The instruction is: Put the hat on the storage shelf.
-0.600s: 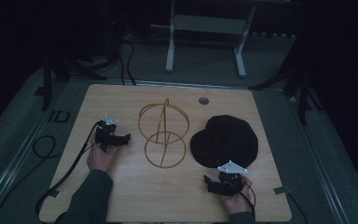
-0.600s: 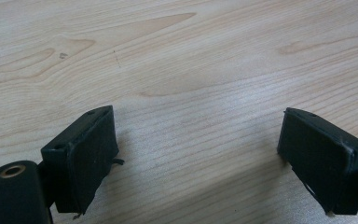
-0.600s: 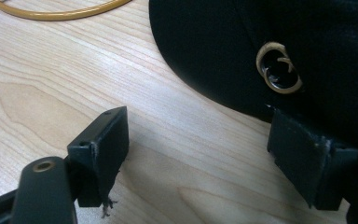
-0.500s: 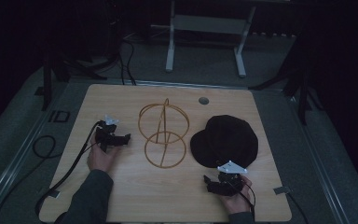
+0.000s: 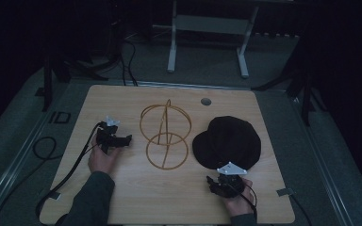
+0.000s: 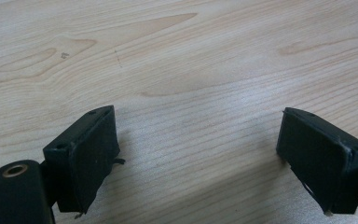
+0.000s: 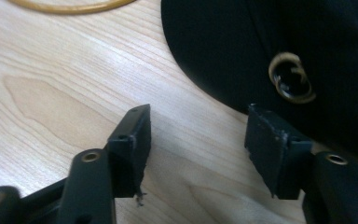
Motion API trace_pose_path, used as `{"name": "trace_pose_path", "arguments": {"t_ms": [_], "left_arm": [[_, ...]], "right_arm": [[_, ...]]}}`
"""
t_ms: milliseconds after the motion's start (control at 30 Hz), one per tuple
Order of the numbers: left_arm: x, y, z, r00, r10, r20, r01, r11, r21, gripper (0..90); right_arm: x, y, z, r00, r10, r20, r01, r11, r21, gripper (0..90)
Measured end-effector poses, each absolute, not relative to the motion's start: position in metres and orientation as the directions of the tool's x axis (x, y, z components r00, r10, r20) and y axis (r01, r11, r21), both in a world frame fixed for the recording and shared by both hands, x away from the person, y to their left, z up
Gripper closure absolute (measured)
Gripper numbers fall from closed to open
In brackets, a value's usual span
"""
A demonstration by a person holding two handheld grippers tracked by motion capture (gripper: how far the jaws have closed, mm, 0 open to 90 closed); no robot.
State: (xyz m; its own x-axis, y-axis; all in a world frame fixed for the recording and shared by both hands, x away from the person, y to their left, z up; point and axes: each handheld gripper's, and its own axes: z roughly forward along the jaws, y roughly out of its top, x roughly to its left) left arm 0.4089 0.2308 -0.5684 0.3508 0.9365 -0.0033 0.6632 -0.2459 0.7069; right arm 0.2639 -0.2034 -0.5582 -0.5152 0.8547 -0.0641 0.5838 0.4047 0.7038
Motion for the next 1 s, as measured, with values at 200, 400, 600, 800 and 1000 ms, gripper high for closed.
{"name": "trace_pose_path", "arguments": {"t_ms": [200,400,600,800,1000], "left_arm": [[0.409,0.231,-0.568,0.349,0.937,-0.003,0.663,-0.245,0.708,12.8],[0.409,0.231,-0.568,0.348,0.938,-0.001,0.662,-0.245,0.708,12.9],[0.409,0.231,-0.568,0.347,0.938,-0.002,0.662,-0.244,0.708,13.3],[0.409,0.231,-0.568,0.346,0.938,-0.003,0.663,-0.242,0.708,13.6],[0.409,0.231,-0.568,0.345,0.939,-0.003,0.663,-0.242,0.708,13.9]], "right_arm": [[0.262,-0.187,-0.541,-0.549,0.829,-0.109,0.54,0.451,0.71,44.2],[0.274,-0.184,-0.524,-0.534,0.84,-0.098,0.536,0.425,0.729,42.6],[0.288,-0.181,-0.508,-0.514,0.849,-0.121,0.515,0.418,0.749,41.5],[0.312,-0.181,-0.493,-0.484,0.866,-0.125,0.538,0.407,0.738,39.5],[0.336,-0.176,-0.483,-0.457,0.878,-0.14,0.567,0.409,0.715,42.7]]}}
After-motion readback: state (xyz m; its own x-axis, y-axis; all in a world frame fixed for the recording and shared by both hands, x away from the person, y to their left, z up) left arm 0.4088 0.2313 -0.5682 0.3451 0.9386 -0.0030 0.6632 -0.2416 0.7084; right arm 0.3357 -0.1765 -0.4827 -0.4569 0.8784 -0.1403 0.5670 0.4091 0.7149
